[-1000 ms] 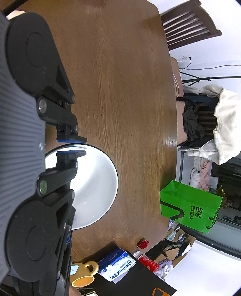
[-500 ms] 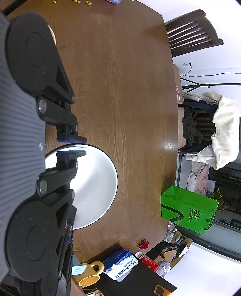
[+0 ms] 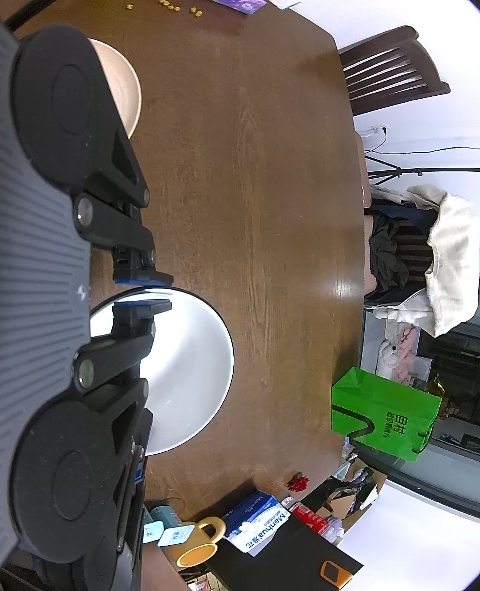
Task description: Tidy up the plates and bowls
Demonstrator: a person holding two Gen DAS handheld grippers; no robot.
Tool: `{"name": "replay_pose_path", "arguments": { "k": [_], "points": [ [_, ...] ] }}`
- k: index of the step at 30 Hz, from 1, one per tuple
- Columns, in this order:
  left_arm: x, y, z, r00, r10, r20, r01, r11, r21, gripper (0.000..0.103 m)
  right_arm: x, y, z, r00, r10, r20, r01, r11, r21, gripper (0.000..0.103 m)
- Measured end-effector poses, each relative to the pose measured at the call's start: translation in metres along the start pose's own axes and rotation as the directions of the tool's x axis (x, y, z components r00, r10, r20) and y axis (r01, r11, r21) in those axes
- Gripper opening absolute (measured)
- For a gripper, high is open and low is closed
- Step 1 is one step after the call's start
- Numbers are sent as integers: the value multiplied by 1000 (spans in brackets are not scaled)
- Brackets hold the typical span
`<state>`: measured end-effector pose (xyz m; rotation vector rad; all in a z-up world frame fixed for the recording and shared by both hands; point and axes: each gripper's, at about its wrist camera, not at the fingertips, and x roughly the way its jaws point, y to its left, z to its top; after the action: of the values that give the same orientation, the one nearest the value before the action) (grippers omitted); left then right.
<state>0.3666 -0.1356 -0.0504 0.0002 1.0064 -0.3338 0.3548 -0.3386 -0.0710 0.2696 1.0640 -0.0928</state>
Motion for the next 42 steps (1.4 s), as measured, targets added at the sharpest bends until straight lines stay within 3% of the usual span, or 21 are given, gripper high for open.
{"name": "replay_pose_path", "arguments": {
  "k": [19, 42],
  "points": [
    [-12, -10, -31, 999, -34, -14, 35, 999, 41, 7, -20, -8, -47, 1000, -28, 5, 27, 999, 43, 9],
    [0, -52, -47, 994, -100, -51, 105, 988, 116, 7, -29, -52, -69, 997, -81, 7, 79, 988, 132, 9]
  ]
}}
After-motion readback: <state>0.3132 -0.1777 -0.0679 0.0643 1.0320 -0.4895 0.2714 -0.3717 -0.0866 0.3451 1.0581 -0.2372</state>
